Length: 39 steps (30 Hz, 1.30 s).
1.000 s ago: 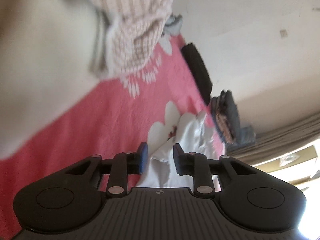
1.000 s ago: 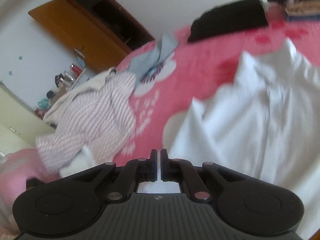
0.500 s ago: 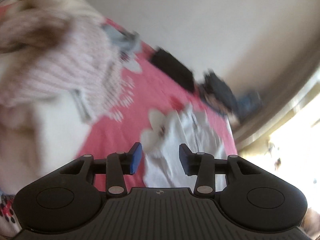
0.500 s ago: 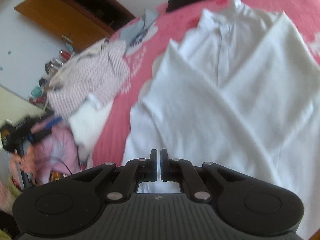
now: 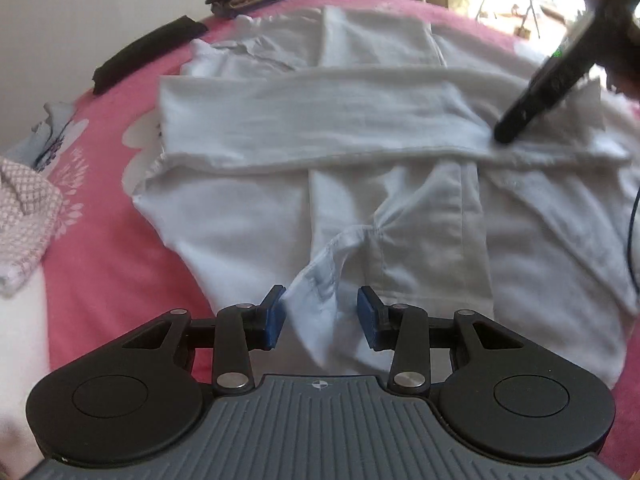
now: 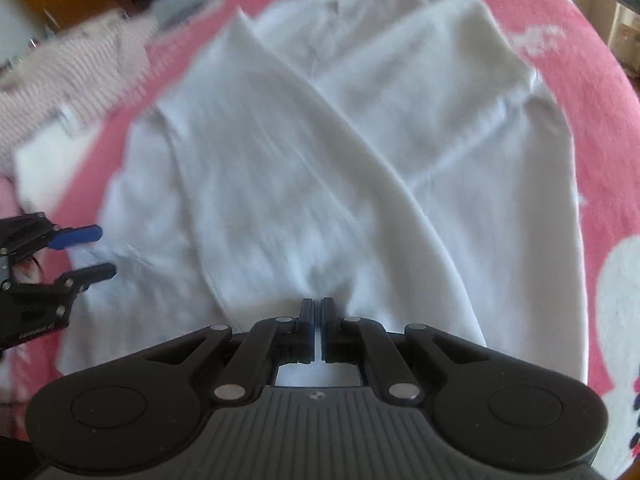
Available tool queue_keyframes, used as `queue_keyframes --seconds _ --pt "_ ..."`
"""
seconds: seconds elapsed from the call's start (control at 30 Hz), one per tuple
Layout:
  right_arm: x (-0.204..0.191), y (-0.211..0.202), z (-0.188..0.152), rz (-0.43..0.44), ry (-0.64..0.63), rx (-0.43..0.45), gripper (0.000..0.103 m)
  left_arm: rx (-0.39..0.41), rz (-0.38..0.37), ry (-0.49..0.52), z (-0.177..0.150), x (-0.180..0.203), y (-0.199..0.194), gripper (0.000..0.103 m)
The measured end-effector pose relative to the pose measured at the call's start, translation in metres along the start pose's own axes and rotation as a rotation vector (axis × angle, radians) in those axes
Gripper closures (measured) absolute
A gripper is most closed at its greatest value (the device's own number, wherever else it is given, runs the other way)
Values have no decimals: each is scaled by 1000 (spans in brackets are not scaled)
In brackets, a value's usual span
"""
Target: Fold clothes
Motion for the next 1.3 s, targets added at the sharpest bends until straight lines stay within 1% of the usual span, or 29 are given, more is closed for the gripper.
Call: queue_keyframes --seconds 0.07,0.17,0.23,0.3,0.33,0.37,0.4,0.43,0.47,0.53,0.57,0.63,0.67,0.73,0.8,0.87,0.93,1.03,1.1,1.17,1.2,1.3 --pt "2 -5 2 11 1 1 100 8 20 -22 5 -12 -10 62" --pt "5 -33 22 29 -16 64 100 48 28 -113 22 -41 -30 61" --pt "11 -51 48 70 -11 114 100 75 35 -165 41 -65 -34 60" --pt "18 -64 81 105 -3 169 99 97 58 -212 66 -93 -31 55" --pt "21 -68 100 110 2 202 99 104 70 -256 81 -110 -28 49" --pt "23 -70 120 119 10 228 98 104 55 -305 93 -125 -24 47" --pt "26 -69 138 138 20 240 94 86 14 -358 102 -137 -20 47" --pt "32 -66 156 147 36 245 90 54 -51 -412 108 -147 -15 47" --pt "37 -61 174 146 54 249 90 34 -124 -447 110 -150 -15 47" --pt "48 -53 197 136 78 248 89 34 -232 -462 104 -143 -19 47" --pt "52 -50 201 159 92 247 89 23 -264 -447 97 -133 -22 47" --pt "50 -45 194 227 89 230 89 -17 -307 -438 79 -113 -23 48" --pt "46 -41 188 245 80 219 89 -37 -322 -444 70 -103 -24 49" --pt "39 -32 173 262 57 197 88 -67 -332 -466 53 -88 -22 50" --pt "26 -26 158 266 12 181 88 -83 -325 -457 39 -76 -20 50" --pt "1 -26 142 280 -103 185 88 -69 -262 -408 31 -67 -19 50" --pt "-27 -31 129 304 -221 203 88 -59 -224 -360 32 -63 -16 50" --pt "-83 -37 110 321 -417 252 88 -43 -203 -387 31 -65 -14 50" --pt "-120 -35 96 286 -545 286 88 -36 -194 -407 27 -67 -19 50" --pt "-157 -18 81 228 -684 324 87 -29 -182 -438 20 -67 -26 50" --pt "-172 -8 74 203 -743 334 85 -25 -175 -456 16 -66 -30 50" --pt "-206 22 57 100 -913 373 84 8 -166 -529 2 -66 -47 50"
Point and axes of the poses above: each gripper's, at about its wrist camera, not at the fingertips, and y roughly the way its jaws point, x to its right, z to its top, the point moved 2 cm from there along y, roughly the way its jaws point, and after that the axes turned 9 degrees about -z, right-handed, at the moved point
